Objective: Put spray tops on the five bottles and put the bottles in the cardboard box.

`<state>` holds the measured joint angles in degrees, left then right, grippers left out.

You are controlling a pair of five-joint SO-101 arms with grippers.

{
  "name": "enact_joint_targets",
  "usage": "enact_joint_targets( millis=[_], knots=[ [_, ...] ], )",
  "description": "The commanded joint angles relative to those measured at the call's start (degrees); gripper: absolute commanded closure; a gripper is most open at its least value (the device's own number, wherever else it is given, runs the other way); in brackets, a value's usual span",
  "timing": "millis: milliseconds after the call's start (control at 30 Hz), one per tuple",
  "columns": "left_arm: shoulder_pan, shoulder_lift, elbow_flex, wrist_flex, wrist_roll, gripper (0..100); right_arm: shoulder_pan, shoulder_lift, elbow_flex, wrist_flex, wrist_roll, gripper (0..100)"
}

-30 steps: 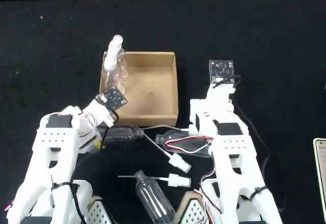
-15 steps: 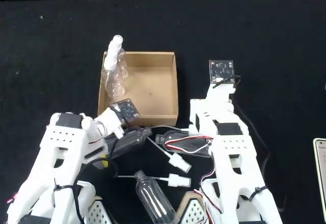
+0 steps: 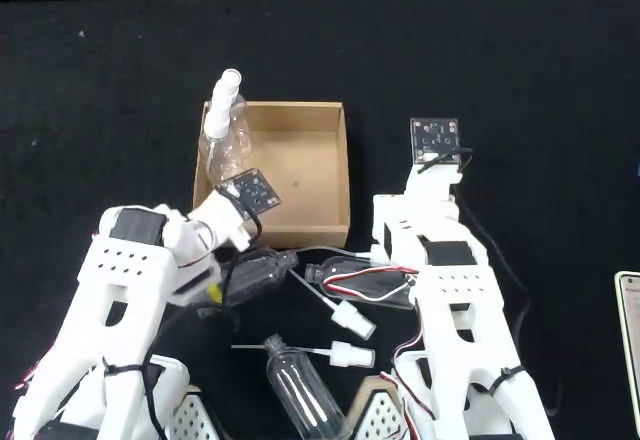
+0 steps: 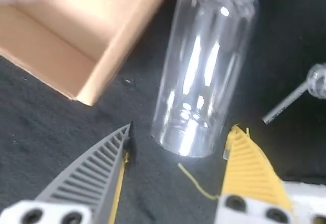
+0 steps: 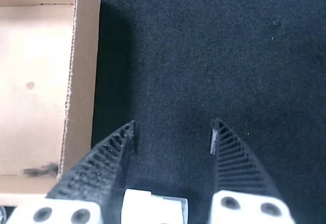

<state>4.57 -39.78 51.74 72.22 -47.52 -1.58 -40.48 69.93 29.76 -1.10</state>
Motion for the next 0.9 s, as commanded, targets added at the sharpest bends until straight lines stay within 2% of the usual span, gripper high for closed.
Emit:
enact_joint_targets(
  millis=[0, 200, 367, 600, 867],
  knots=[
    [2.0, 0.0, 1.6, -3.4, 0.8, 73, -0.7, -2.8, -1.3, -1.2, 0.3, 79.0],
    [7.7, 0.1, 2.9, -4.6, 4.7, 73, -0.7, -2.7, -1.3, -1.2, 0.3, 79.0],
    [7.7, 1.0, 4.5, -8.4, 4.7, 73, -0.7, -2.7, -1.2, -1.2, 0.3, 79.0],
    [8.2, 10.3, 4.2, -12.7, 6.9, 73, -0.7, -2.7, -1.2, -1.2, 0.3, 79.0],
    [8.3, 12.0, 0.8, -13.0, 7.1, 73, -0.7, -2.7, -1.2, -1.2, 0.3, 79.0]
  ],
)
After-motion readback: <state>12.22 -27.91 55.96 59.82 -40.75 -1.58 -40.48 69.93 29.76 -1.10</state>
